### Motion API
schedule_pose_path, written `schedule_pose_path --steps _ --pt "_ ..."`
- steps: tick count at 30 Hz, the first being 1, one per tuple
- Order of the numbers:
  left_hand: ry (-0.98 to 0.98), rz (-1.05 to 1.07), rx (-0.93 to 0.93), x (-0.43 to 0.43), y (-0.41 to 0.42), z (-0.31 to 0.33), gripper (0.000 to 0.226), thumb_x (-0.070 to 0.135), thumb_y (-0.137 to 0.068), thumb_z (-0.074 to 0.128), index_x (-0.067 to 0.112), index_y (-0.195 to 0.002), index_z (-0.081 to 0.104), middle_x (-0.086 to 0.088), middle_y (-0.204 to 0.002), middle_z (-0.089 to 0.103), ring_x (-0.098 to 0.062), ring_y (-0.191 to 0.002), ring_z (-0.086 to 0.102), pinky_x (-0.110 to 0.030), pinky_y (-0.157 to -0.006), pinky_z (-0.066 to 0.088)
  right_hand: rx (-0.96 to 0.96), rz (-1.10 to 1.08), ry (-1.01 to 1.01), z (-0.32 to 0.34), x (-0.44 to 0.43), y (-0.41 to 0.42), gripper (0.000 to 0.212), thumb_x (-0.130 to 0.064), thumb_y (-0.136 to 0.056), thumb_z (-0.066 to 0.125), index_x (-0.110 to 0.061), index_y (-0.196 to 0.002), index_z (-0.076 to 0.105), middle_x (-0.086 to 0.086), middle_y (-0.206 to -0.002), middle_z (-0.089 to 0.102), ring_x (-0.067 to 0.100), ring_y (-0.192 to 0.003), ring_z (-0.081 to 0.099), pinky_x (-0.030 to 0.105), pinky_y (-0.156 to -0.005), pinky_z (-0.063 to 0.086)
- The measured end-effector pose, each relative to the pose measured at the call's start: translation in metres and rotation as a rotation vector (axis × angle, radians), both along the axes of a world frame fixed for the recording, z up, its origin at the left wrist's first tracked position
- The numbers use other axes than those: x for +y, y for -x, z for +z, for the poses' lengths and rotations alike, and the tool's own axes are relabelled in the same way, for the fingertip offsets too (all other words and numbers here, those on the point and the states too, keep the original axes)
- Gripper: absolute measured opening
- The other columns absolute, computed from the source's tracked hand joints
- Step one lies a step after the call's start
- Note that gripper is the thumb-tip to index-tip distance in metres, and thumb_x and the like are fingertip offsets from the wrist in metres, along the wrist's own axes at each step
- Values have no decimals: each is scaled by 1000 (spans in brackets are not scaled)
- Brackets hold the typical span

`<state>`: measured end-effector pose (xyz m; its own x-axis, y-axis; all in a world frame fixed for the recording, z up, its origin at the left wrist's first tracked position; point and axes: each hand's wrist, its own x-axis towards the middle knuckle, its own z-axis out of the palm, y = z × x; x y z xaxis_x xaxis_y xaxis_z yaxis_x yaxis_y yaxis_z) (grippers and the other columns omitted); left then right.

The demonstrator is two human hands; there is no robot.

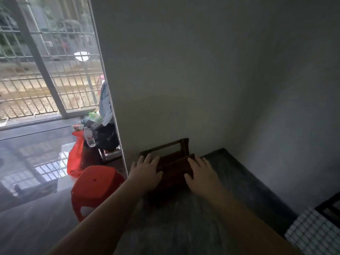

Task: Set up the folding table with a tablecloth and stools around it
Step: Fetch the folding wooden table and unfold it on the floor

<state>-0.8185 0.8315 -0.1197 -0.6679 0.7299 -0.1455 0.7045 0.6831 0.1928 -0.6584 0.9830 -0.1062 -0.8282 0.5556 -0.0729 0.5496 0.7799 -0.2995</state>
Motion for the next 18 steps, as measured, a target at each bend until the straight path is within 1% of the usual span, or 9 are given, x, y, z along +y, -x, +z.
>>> schedule_pose_path --steps 3,7,11,14,18 --pt "47 -4 -34 35 36 -9 71 53 -97 40 31 -158 10 -6 -166 7 -32 -152 5 -53 -121 14 -27 14 27 -12 40 38 66 -49 -100 40 -27 -157 15 1 -165 12 25 -152 3 45 -122 18" --pt "95 31 -41 88 86 -29 71 53 -97 41 31 -157 11 -6 -166 7 -33 -152 7 -53 -121 15 -52 34 63 -39 109 89 67 -49 -99 42 -27 -157 16 0 -166 11 24 -152 2 43 -121 17" --pt "131 96 -70 156 128 -62 70 53 -97 41 31 -157 12 -6 -167 7 -33 -152 6 -53 -121 13 -96 108 77 -76 189 145 68 -49 -99 41 -25 -157 15 2 -166 11 26 -152 4 44 -122 17" --pt "147 164 -83 217 159 -92 70 55 -97 42 31 -156 14 -7 -166 9 -33 -152 9 -53 -121 15 -118 173 80 -102 258 189 67 -48 -99 41 -24 -157 16 3 -165 12 27 -152 6 44 -122 18" --pt "179 249 -205 294 193 -122 68 57 -98 37 31 -157 14 -7 -166 9 -32 -152 7 -54 -121 15 -194 253 128 -129 345 241 67 -47 -100 41 -25 -157 15 2 -166 11 25 -152 4 44 -122 18"
